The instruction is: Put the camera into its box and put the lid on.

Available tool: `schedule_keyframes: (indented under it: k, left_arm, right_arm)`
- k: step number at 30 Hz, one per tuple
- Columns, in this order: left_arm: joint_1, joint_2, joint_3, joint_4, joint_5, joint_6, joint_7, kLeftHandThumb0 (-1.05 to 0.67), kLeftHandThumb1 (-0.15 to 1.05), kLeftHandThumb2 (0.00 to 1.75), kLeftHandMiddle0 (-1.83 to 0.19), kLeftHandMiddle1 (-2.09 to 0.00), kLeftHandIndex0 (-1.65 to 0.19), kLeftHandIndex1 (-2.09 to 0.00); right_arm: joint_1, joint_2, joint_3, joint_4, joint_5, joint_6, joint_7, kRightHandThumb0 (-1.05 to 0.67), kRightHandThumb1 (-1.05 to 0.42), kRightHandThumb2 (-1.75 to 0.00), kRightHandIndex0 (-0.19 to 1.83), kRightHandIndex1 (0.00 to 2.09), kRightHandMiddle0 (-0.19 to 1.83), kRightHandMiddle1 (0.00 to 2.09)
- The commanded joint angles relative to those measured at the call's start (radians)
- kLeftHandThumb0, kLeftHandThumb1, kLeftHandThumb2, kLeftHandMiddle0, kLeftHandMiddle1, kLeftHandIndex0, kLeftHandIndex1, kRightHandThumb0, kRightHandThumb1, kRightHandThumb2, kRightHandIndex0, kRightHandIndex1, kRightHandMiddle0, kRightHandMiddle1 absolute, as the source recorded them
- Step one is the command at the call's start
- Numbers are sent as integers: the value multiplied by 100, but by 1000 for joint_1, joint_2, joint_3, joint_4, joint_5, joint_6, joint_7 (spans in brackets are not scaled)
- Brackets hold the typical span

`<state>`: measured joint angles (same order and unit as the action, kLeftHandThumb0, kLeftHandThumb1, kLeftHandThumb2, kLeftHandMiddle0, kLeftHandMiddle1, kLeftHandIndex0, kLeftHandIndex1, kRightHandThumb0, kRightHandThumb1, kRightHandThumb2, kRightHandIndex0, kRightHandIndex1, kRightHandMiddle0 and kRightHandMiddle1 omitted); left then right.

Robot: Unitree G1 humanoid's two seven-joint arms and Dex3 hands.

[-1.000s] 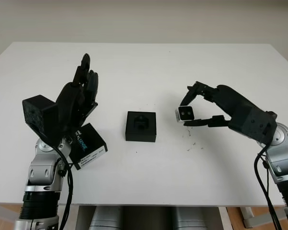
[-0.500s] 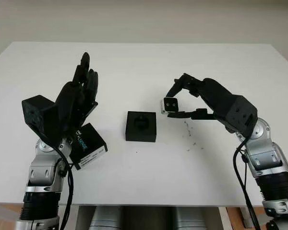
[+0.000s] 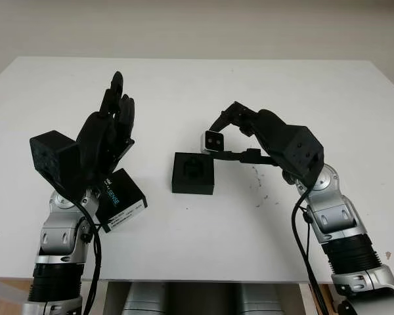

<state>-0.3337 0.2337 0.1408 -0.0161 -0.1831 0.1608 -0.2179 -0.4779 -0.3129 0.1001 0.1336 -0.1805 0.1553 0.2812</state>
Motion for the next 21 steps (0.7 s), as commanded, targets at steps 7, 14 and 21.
schedule_keyframes:
  k: [7,14,21]
  left_arm:
    - [3,7,8,-18,-7,3,-4,-85,105,56,19,0,19,0]
    - [1,9,7,-18,-8,3,-9,-85,105,56,19,0,19,0]
    - [-1,14,4,-23,-1,7,-8,-85,105,57,19,0,19,0]
  right_arm:
    - [28,30,33,-93,-25,114,-15,-41,-93,-5,26,7,28,172]
    - [30,31,58,-94,-45,132,-16,-40,-92,-5,26,7,29,171]
    - [26,35,68,-72,-43,111,-7,-41,-92,-5,26,6,30,171]
